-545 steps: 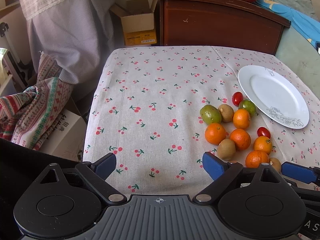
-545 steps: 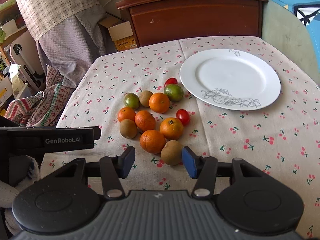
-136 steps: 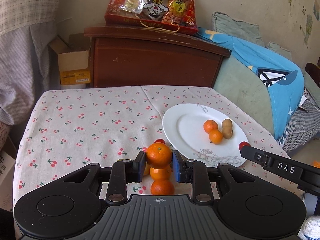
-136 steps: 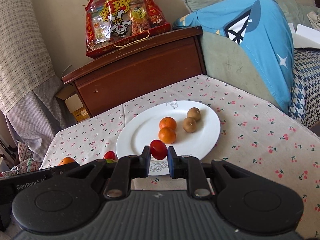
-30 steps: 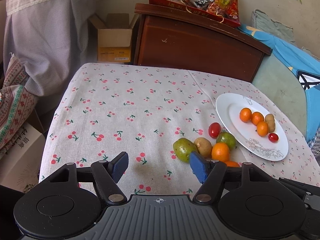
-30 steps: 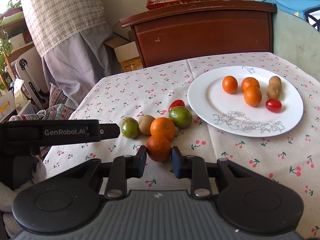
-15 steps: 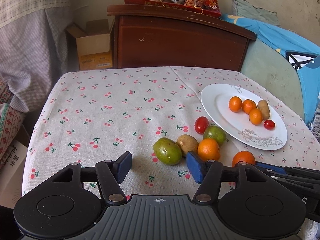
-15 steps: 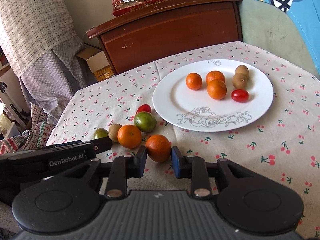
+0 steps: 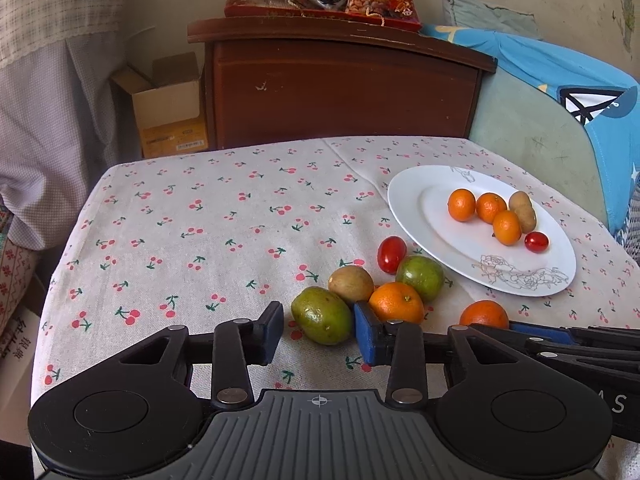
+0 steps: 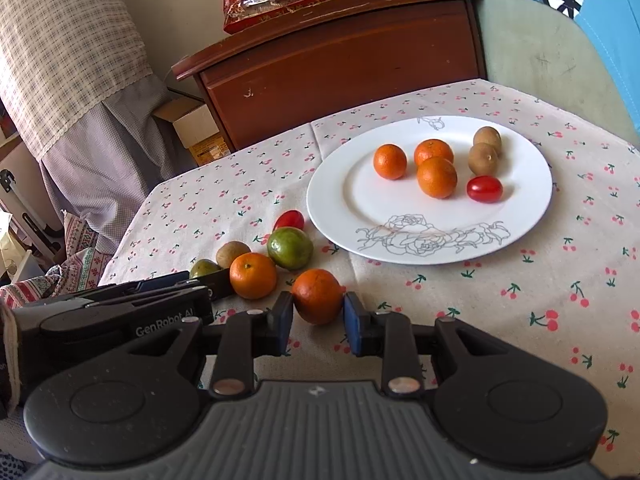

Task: Organize fruits
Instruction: 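Grasp an orange mandarin from the cloth with the right gripper, then carry the mandarin toward the plate with the right gripper while the left gripper grasps a green lime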

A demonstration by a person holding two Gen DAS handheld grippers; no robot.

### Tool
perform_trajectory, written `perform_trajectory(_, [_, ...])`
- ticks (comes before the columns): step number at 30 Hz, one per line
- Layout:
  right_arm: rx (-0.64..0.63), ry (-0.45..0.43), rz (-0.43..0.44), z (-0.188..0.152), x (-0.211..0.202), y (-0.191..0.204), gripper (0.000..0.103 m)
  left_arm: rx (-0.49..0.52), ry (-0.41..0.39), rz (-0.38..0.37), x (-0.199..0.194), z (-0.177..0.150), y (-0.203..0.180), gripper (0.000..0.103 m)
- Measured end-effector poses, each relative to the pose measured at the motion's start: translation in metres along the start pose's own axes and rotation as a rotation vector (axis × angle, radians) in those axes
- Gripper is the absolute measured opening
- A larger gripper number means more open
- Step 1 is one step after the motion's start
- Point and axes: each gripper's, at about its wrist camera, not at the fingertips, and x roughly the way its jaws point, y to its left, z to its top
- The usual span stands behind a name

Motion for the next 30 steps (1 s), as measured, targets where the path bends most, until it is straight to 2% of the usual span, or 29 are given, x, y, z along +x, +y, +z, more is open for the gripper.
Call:
perform_trajectory(23, [-0.051,0.016,0.010,-0.005,-0.012,0.007,0.027,-0.053,0.043,0.032,-0.019,-0.007,0.001,0.029])
perform_trajectory(30, [-0.045,-0.039,0.003,0.002,-0.030,0.003,0.027,-0.054,0.013,0.010,-0.033,0.000,-0.008,0.029])
